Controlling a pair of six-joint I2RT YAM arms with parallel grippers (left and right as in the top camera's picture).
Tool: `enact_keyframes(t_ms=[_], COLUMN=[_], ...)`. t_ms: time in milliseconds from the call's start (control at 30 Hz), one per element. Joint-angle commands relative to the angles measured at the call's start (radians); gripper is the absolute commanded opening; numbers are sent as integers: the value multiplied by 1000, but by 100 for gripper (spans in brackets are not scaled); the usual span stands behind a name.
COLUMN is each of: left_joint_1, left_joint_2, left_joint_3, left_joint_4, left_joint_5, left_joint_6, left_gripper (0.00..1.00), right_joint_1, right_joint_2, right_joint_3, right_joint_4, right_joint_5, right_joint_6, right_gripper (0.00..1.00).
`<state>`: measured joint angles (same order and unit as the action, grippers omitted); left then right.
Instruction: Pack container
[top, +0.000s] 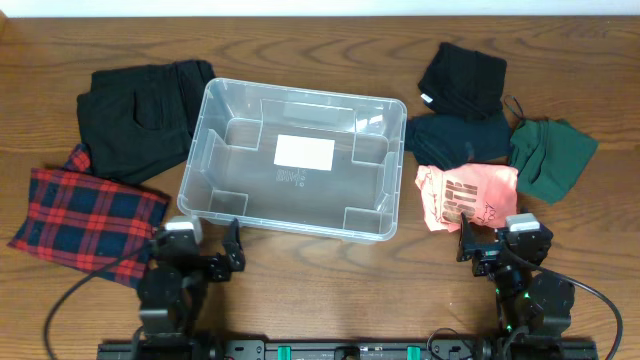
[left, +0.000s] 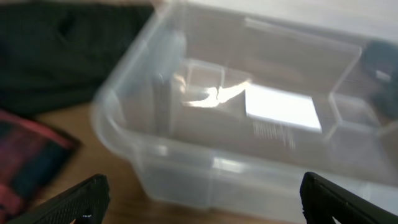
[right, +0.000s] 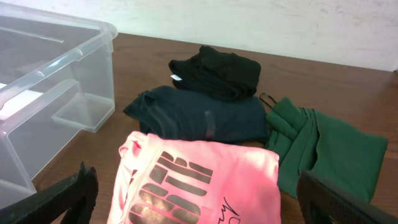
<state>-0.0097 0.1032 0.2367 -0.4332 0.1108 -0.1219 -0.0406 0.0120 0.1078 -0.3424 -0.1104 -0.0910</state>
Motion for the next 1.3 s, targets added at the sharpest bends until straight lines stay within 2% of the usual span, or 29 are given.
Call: enact_keyframes(t_ms=[0,167,233,333,467,667,800,867,967,1067,1100,1200,1267], left_joint_1=[-2,10,38,112,180,215,370,480,696,863,910,1033,1083], left_joint_2=[100,364,480,639,767,820,850,874,944,1028,1056,1145,1200], left_joint_3=[235,565,689,850,981,1001,1001,1001,999,997,997,988,980], left_joint_4=[-11,-186,-260,-340,-394,-412,-466,-483,-509,-544,-554,-561,-551], left_joint_5=[-212,-486,-528,-494,-444,-437,-427,-341,-96,65,105,174,180], left_joint_6=[-76,-76,-75,-75,-74,-66,-181,-190,-190,-190,-190,-183,-172], left_gripper=[98,98,98,98,98,98,98,98,99,82,79,80,87], right_joint_1=[8,8,8,8,8,8,8,8,8,8,8,8,8], right_joint_2=[-2,-2,-2,-2,-2,-2,-2,-2,-2,-2,-2,-2,-2], right_joint_3=[-4,-4,-4,-4,-4,-4,-4,-4,-4,-4,-4,-4,-4], right_joint_4=[1,1,1,1,1,1,1,1,1,1,1,1,1], right_joint_5=[9,9,9,9,9,9,9,9,9,9,9,9,9], right_joint_6=[8,8,8,8,8,8,8,8,8,8,8,8,8], right_gripper=[99,99,99,99,99,99,99,99,99,99,99,99,99])
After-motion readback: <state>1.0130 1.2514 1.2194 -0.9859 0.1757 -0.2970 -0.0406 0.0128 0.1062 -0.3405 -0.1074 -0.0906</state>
